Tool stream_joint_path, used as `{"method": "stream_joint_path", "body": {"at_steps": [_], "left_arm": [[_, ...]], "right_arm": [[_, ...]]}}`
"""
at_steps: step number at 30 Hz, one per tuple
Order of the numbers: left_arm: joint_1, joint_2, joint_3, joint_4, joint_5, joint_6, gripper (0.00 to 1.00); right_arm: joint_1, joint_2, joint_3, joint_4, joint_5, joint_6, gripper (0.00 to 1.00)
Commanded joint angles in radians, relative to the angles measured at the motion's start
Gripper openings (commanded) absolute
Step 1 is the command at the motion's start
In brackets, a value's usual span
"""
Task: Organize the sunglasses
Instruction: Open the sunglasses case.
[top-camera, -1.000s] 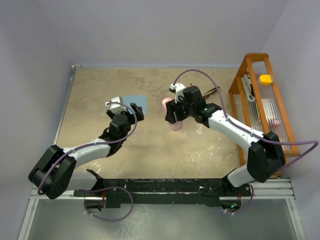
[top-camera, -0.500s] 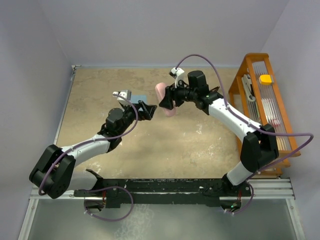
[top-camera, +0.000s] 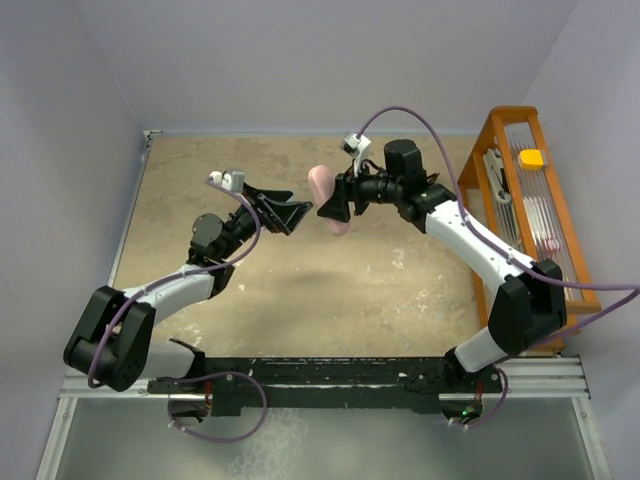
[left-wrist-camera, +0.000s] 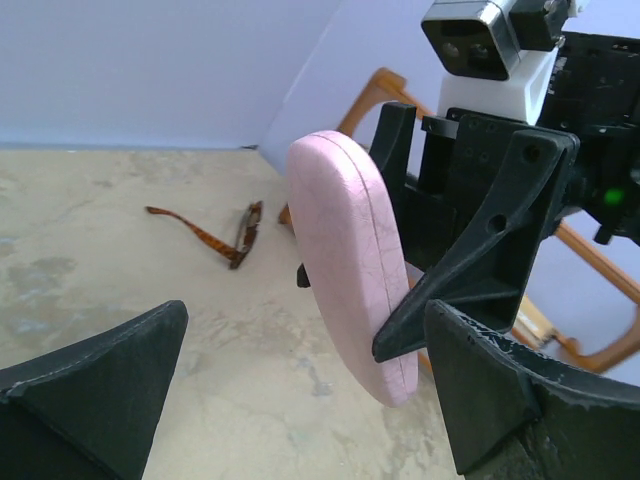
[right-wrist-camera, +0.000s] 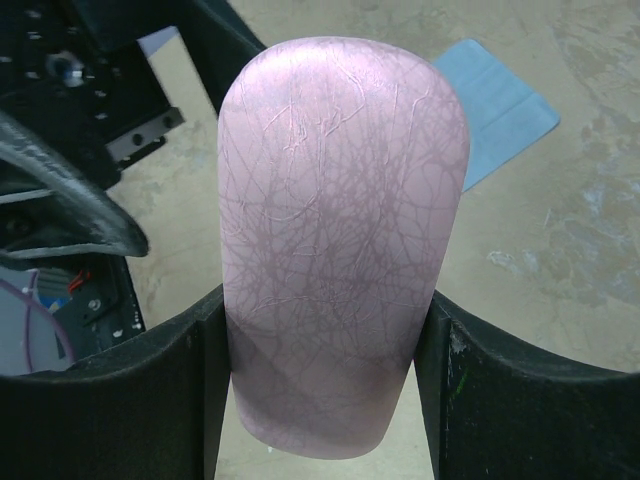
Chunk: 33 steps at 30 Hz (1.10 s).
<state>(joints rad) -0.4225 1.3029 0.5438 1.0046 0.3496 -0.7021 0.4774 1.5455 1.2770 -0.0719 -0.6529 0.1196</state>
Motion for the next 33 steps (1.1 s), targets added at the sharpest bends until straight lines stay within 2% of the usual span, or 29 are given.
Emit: {"method": "stream_joint_path", "body": {"at_steps": [1, 7, 10, 18, 25, 33], "left_arm": [[0.023, 0.066, -0.014, 0.322, 0.203, -0.16, 0.99], [0.032, 0.133, -0.039, 0.628, 0.274, -0.333, 0.99], [0.041, 0.146, -0.029, 0.715, 0.308, -0.387, 1.0], [0.046, 0.122, -0.021, 0.717, 0.34, -0.352, 1.0], [0.046, 0.097, -0.013, 0.718, 0.348, -0.361, 1.0], [0.046, 0.063, -0.015, 0.718, 0.34, -0.38, 1.0]], "right_arm": [[-0.001, -0.081, 0.002, 0.033, -0.095, -0.004, 0.0], [0.001, -0.09, 0.007, 0.05, -0.13, 0.035, 0.0], [0.0, -0.094, 0.005, 0.069, -0.162, 0.067, 0.0], [0.007, -0.113, 0.022, 0.09, -0.233, 0.13, 0.0], [0.069, -0.112, 0.067, 0.033, -0.232, 0.114, 0.0], [0.095, -0.158, 0.037, 0.032, -0.254, 0.112, 0.0]]}}
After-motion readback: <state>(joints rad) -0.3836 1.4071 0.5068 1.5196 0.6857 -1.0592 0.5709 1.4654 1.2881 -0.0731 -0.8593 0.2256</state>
